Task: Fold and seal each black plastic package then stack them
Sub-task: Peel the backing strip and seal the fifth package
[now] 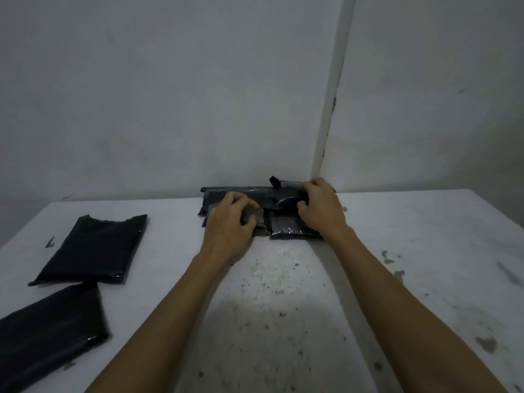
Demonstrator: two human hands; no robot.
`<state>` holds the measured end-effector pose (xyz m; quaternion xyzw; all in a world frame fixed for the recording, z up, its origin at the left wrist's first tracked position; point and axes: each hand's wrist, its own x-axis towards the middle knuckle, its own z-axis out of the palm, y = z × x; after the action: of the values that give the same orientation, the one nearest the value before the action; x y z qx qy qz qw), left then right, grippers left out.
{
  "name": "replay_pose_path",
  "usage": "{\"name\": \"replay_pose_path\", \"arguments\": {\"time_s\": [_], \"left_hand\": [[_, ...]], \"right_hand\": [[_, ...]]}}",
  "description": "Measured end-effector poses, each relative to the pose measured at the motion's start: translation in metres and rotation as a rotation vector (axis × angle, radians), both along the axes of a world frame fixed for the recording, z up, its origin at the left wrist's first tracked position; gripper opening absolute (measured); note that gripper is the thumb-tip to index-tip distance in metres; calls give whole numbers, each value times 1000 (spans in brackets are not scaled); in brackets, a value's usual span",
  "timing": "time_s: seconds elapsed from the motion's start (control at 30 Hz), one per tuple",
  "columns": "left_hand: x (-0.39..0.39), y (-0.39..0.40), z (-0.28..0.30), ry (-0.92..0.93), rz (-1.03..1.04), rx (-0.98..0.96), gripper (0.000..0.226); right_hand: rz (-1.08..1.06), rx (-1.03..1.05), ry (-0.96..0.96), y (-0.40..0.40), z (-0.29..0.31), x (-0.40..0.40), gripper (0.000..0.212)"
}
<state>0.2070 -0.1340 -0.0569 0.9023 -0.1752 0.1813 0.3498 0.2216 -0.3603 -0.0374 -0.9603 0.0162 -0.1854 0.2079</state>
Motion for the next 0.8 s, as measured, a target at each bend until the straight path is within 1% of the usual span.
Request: {"name": "replay_pose_path", "arguments": {"time_s": [0.07,0.2,0.33,0.47,0.57,0.63,0.7,0.77,0.8], "left_hand": [[-7,9,7,-11,12,-41,17],[-25,46,17,58,42,-100,12],[-52,113,19,109,127,-173,15],[-73,191,11,134,284,-196,16],[-85,236,10,140,367,-220,13],[-89,258,11,139,422,-239,12],[-92,273,10,143,449,-272,13],[-94,283,8,155,453,-302,14],[-94,285,6,157,451,-312,14]], "right_hand": [[32,38,-31,10,8,-8,26],[143,159,-30,50,23,-27,17],[284,249,-6,121,24,-42,14],[421,288,103,205,11,-48,13],[432,364,225,260,-1,-45,8],[382,417,284,290,-5,-40,22],[339,427,374,313,-7,-36,46],[309,388,464,331,-9,-35,67],[292,360,489,339,-12,-34,74]]}}
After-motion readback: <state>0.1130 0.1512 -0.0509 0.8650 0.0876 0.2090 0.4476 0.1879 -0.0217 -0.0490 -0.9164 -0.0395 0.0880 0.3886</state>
